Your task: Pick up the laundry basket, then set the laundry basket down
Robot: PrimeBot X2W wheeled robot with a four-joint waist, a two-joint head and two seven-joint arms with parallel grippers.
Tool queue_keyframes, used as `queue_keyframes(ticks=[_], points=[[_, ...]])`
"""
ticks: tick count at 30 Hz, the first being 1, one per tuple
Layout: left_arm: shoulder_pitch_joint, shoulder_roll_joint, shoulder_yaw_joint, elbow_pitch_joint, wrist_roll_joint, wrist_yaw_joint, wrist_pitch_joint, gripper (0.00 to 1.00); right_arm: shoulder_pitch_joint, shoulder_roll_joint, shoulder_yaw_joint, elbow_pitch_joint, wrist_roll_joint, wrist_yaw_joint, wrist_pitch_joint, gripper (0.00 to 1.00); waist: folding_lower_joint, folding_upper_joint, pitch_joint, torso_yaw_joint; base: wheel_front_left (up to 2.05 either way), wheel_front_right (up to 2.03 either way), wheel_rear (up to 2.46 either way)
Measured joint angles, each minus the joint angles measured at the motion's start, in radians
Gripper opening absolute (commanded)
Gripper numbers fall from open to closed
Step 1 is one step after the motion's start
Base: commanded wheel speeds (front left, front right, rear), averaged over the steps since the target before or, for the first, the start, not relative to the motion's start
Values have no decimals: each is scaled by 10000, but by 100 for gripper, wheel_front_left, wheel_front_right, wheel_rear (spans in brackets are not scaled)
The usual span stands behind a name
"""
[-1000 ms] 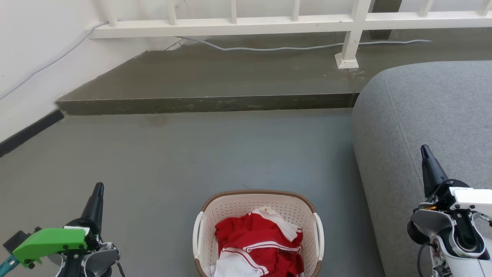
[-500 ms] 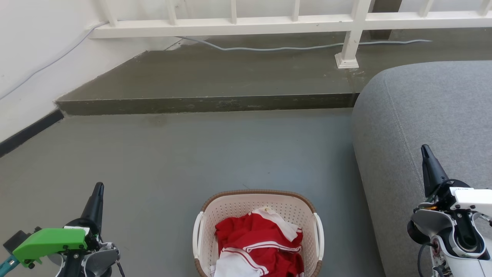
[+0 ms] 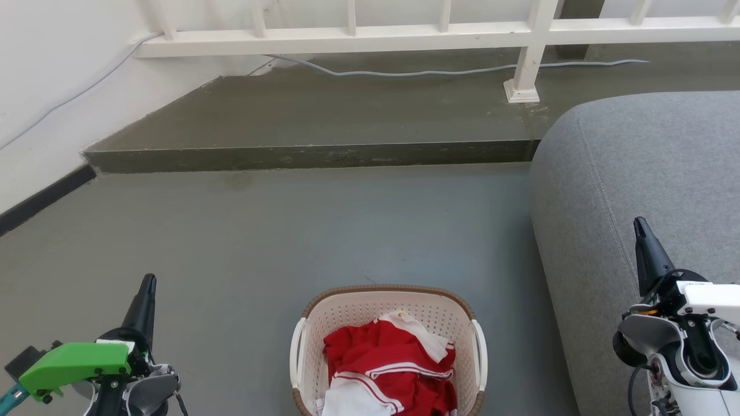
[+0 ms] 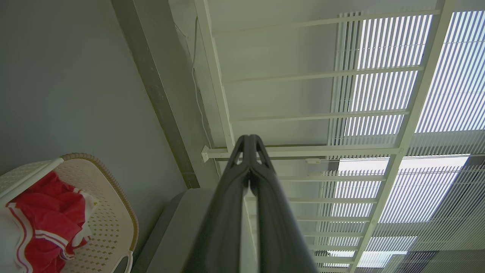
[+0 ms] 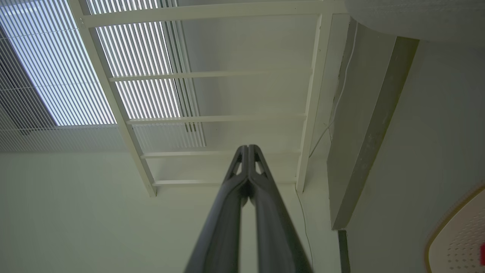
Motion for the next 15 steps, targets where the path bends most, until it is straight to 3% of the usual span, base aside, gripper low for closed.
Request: queue_keyframes(ticks=[15], points=[[0, -2, 4, -2, 0, -2, 0, 0, 0, 2, -12, 0, 0, 2, 0, 0, 0, 0, 1, 0, 0, 0, 0]])
